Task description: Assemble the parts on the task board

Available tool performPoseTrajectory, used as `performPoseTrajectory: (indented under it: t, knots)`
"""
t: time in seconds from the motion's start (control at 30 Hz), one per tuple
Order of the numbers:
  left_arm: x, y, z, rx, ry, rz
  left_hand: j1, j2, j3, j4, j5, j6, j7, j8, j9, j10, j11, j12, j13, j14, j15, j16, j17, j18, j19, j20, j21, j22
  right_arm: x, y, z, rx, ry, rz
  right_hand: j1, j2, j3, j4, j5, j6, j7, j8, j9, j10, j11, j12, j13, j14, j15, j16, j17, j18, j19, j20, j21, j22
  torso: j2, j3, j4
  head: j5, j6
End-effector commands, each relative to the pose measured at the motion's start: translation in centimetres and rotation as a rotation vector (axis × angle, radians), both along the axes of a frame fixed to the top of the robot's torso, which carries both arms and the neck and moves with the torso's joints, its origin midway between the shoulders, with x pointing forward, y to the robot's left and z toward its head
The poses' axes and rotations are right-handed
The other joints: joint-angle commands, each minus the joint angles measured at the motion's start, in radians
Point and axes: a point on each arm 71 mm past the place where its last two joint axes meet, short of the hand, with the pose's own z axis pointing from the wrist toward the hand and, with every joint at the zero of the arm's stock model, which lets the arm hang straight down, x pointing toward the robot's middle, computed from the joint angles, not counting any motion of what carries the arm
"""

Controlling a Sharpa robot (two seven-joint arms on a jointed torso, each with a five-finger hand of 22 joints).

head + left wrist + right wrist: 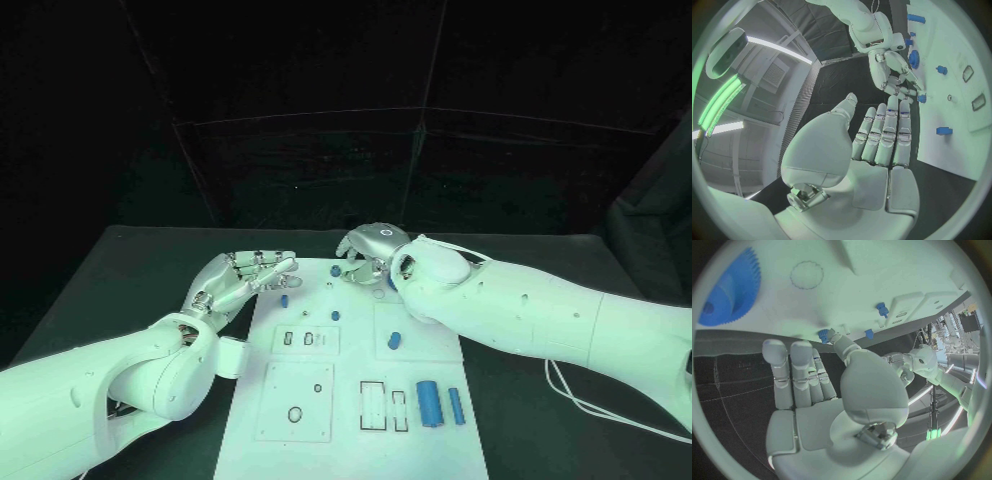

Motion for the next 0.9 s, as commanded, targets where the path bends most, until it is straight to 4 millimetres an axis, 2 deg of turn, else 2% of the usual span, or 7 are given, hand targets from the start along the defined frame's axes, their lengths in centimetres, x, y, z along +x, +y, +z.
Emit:
performPoseTrajectory:
  t: [0.03,0.3,0.43,0.57,0.6,0.8,0.9]
  knots:
    - [0.0,0.1,0.1,0.000,-0.003,-0.013,-0.003,0.007,0.002,-0.008,-0.003,-0.007,0.009,-0.007,-0.001,-0.005,0.005,-0.006,-0.001,-0.002,0.004,-0.005,0.001,0.007,0.005,0.003,-0.007,-0.003,-0.2,-1.2,1.3,0.073,-0.043,-0.018,0.006,-0.008,-0.020,0.007,0.011,0.001,0.003,0.001,0.003,0.006,0.004,0.012,0.003,-0.002,0.004,-0.001,0.002,0.019,-0.001,0.006,-0.004,0.000,-0.002,0.0018,-0.0050,-0.001,0.002]
    - [0.0,0.4,0.2,0.003,-0.004,-0.008,-0.004,0.007,0.002,-0.009,-0.003,-0.008,0.009,-0.008,-0.001,-0.006,0.005,-0.007,-0.001,-0.003,0.005,-0.006,0.001,0.007,0.004,0.003,-0.008,-0.003,-1.5,-7.2,2.6,0.151,0.088,-0.104,0.004,-0.015,-0.070,0.052,0.070,0.097,-0.019,0.036,0.016,0.194,-0.032,0.119,0.050,0.036,-0.022,0.099,0.128,-0.001,0.071,-0.013,0.070,0.121,-0.009,0.0093,-0.0190,0.000,0.004]
    - [0.0,0.4,0.2,0.002,-0.004,-0.010,-0.004,0.007,0.002,-0.009,-0.003,-0.008,0.009,-0.008,-0.001,-0.006,0.005,-0.007,-0.001,-0.003,0.005,-0.006,0.001,0.007,0.004,0.003,-0.008,-0.003,-2.2,-10.2,2.5,0.143,0.188,-0.163,-0.001,-0.045,-0.124,0.075,0.116,0.081,-0.039,0.021,0.007,0.312,-0.059,0.221,0.130,0.058,-0.045,0.191,0.256,-0.019,0.119,-0.038,0.125,0.213,-0.011,0.0120,-0.0263,0.001,0.007]
    - [0.0,0.4,0.2,0.002,-0.004,-0.011,-0.004,0.007,0.002,-0.010,-0.003,-0.008,0.009,-0.008,-0.001,-0.007,0.005,-0.007,-0.001,-0.003,0.005,-0.007,0.001,0.007,0.004,0.003,-0.009,-0.004,-2.3,-11.6,2.3,0.125,0.234,-0.205,0.025,-0.045,-0.219,0.127,0.135,0.058,-0.040,0.012,0.006,0.290,-0.062,0.347,0.274,0.065,-0.049,0.277,0.376,-0.032,0.146,-0.042,0.167,0.281,-0.011,0.0148,-0.0310,0.001,0.007]
    - [0.1,0.3,0.2,0.001,-0.004,-0.012,-0.004,0.007,0.002,-0.010,-0.003,-0.008,0.009,-0.008,-0.001,-0.007,0.005,-0.007,-0.001,-0.003,0.005,-0.007,0.001,0.007,0.004,0.003,-0.009,-0.004,-2.3,-11.8,2.2,0.120,0.242,-0.214,0.054,-0.025,-0.250,0.156,0.144,0.052,-0.044,0.013,0.006,0.256,-0.059,0.404,0.346,0.063,-0.041,0.292,0.395,-0.033,0.146,-0.040,0.174,0.290,-0.011,0.0160,-0.0314,0.002,0.007]
    - [0.1,0.2,0.2,0.000,-0.003,-0.017,-0.004,0.007,0.002,-0.010,-0.003,-0.008,0.009,-0.008,-0.001,-0.007,0.005,-0.007,-0.001,-0.003,0.005,-0.007,0.001,0.007,0.004,0.003,-0.009,-0.004,-2.0,-12.2,1.8,0.087,0.271,-0.239,0.107,-0.034,-0.325,0.244,0.141,0.035,-0.032,0.017,0.007,0.176,-0.052,0.507,0.497,0.059,-0.034,0.316,0.428,-0.032,0.142,-0.034,0.187,0.306,-0.010,0.0119,-0.0254,-0.003,0.004]
    - [0.1,0.1,0.1,-0.001,-0.003,-0.018,-0.004,0.007,0.002,-0.010,-0.003,-0.008,0.009,-0.008,-0.001,-0.007,0.005,-0.007,-0.001,-0.003,0.005,-0.007,0.001,0.007,0.004,0.003,-0.009,-0.004,-1.7,-11.8,1.6,0.072,0.271,-0.238,0.130,-0.039,-0.339,0.271,0.140,0.029,-0.028,0.018,0.006,0.166,-0.050,0.547,0.552,0.060,-0.034,0.323,0.439,-0.034,0.142,-0.031,0.191,0.311,-0.009,0.0121,-0.0252,-0.001,0.001]
